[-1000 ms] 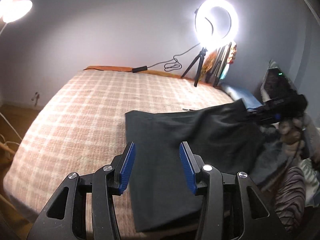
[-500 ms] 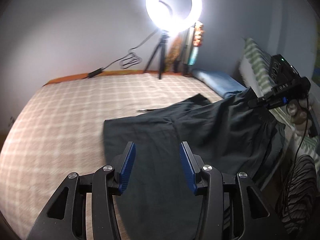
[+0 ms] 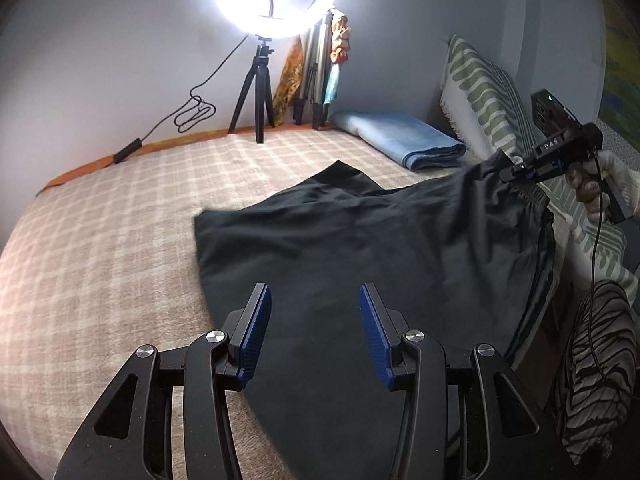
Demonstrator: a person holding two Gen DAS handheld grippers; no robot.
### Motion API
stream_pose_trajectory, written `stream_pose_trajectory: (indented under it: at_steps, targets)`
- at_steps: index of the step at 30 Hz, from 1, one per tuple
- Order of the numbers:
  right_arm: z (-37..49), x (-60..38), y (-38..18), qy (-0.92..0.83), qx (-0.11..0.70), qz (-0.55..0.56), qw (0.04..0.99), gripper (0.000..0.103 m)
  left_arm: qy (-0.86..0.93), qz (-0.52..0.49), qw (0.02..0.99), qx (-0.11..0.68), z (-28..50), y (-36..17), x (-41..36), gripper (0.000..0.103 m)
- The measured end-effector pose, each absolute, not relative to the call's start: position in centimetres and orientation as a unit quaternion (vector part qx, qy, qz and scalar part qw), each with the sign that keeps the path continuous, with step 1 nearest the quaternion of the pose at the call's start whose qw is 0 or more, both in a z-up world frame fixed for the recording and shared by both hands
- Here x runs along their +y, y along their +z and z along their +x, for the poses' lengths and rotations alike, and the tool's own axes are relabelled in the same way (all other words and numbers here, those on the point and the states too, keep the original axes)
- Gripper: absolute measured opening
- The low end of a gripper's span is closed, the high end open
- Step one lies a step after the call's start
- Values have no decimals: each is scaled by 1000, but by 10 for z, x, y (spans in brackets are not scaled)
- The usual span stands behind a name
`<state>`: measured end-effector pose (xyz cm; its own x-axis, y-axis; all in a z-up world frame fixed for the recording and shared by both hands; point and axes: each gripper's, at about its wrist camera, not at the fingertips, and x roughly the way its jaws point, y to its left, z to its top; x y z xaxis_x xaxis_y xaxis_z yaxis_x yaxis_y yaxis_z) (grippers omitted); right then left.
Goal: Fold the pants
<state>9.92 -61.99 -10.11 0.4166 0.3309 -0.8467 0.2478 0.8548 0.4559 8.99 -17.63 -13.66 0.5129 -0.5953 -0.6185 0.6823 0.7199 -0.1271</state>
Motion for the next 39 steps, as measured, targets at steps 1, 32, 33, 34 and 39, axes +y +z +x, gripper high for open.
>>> stream_pose_trajectory:
  at_steps: [1, 32, 33, 34, 39]
  targets:
    - [97, -628, -103, 18, 541, 267, 797, 16, -369, 67, 867, 329, 90, -137, -177, 44]
    - [77, -674, -95, -87, 525, 146, 834, 44, -386, 109, 851, 338, 80, -153, -203, 44]
    - [70, -668, -87, -87, 509, 135, 846, 45, -385, 107, 852, 339, 80, -153, -202, 44]
    - [65, -662, -82, -83, 501, 126, 852, 45, -384, 105, 852, 341, 80, -153, -200, 44]
    - [51, -621, -85, -58, 496, 62, 864, 43, -372, 82, 852, 359, 80, -155, -185, 44]
